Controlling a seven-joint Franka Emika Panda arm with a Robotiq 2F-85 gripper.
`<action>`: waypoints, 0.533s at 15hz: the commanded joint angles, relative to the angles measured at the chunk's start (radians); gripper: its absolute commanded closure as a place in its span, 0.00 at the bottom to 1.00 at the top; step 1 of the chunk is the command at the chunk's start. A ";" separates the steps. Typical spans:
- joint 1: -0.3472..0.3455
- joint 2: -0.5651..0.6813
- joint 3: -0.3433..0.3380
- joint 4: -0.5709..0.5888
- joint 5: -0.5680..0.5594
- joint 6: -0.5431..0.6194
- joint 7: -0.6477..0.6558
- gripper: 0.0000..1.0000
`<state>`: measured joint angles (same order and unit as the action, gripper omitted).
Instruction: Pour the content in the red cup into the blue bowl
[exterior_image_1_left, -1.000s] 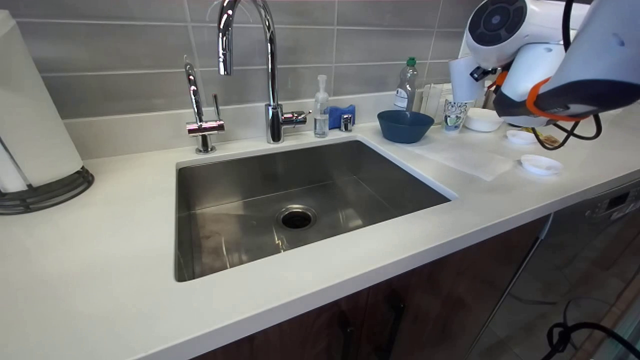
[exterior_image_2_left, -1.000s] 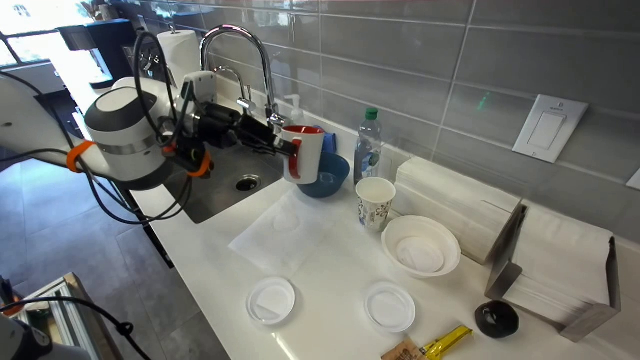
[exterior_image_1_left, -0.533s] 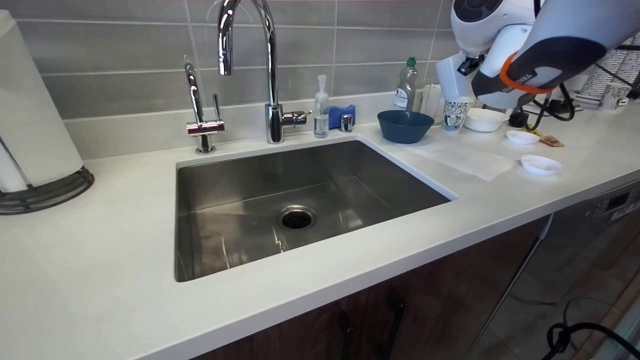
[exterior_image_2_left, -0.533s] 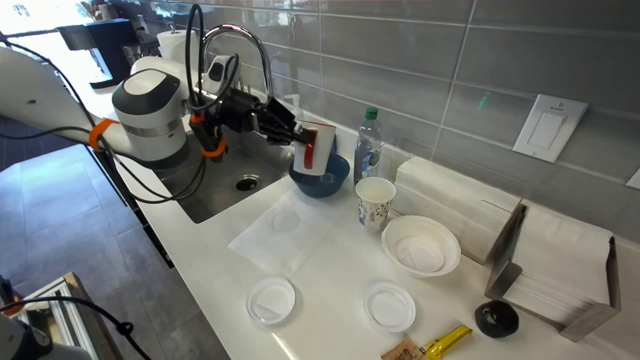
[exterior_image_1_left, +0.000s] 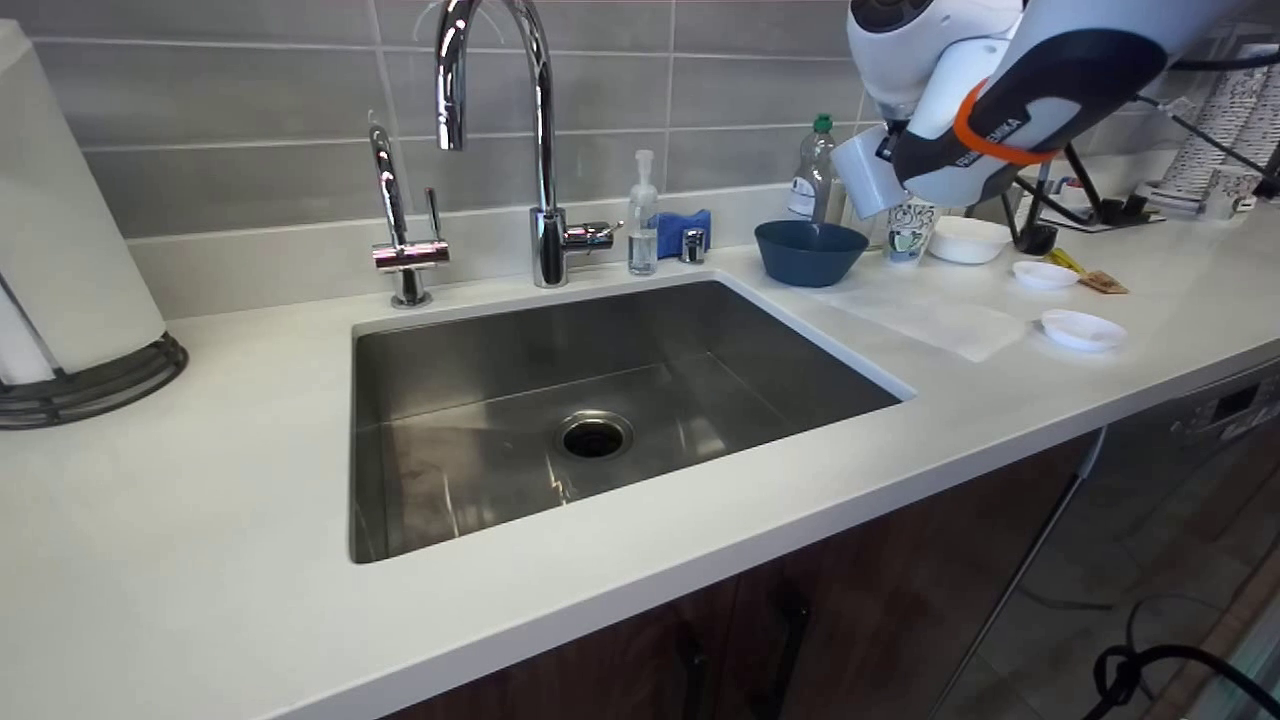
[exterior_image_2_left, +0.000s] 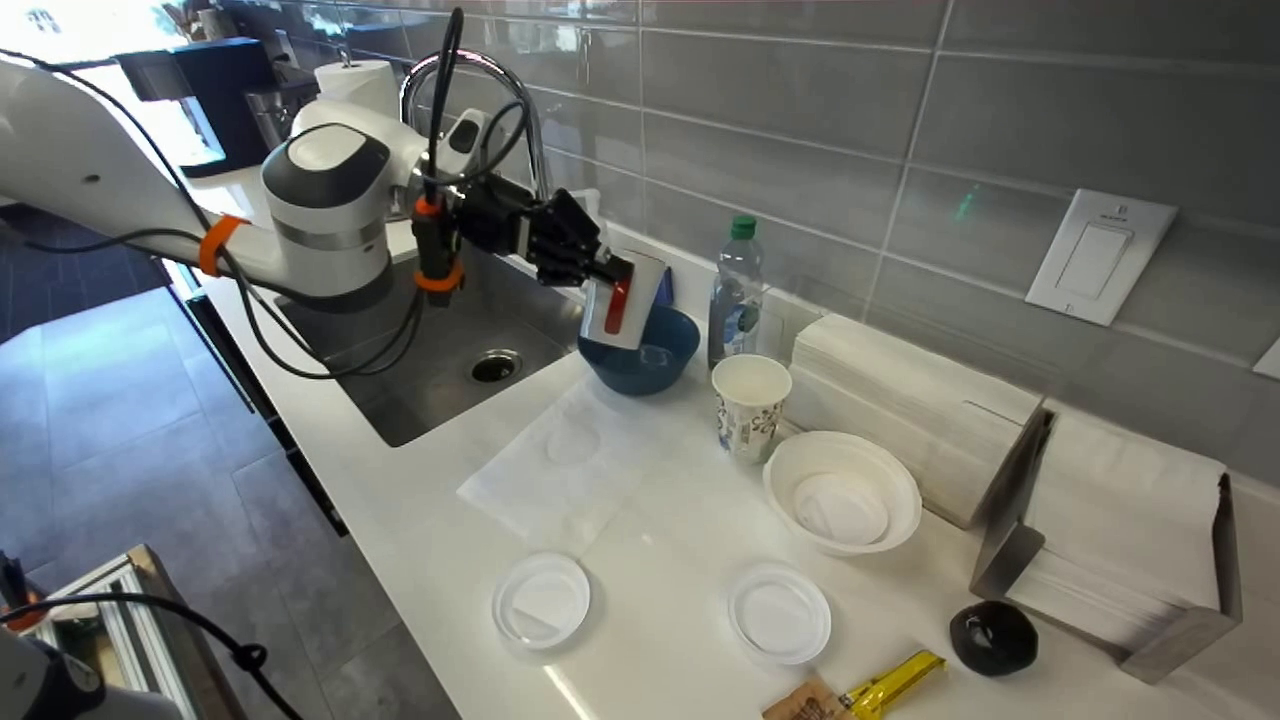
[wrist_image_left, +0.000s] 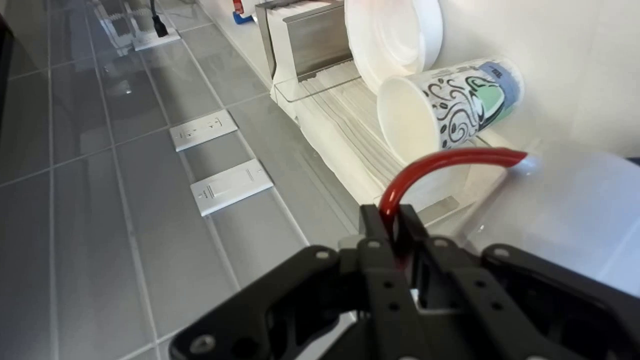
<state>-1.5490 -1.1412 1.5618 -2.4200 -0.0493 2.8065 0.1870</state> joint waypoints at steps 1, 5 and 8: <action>-0.045 0.022 0.009 0.077 -0.025 -0.046 -0.004 0.97; -0.028 0.020 0.015 0.049 -0.020 -0.030 0.007 0.88; -0.031 0.020 0.015 0.051 -0.020 -0.030 0.007 0.88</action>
<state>-1.5815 -1.1282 1.5784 -2.3693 -0.0523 2.7788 0.1813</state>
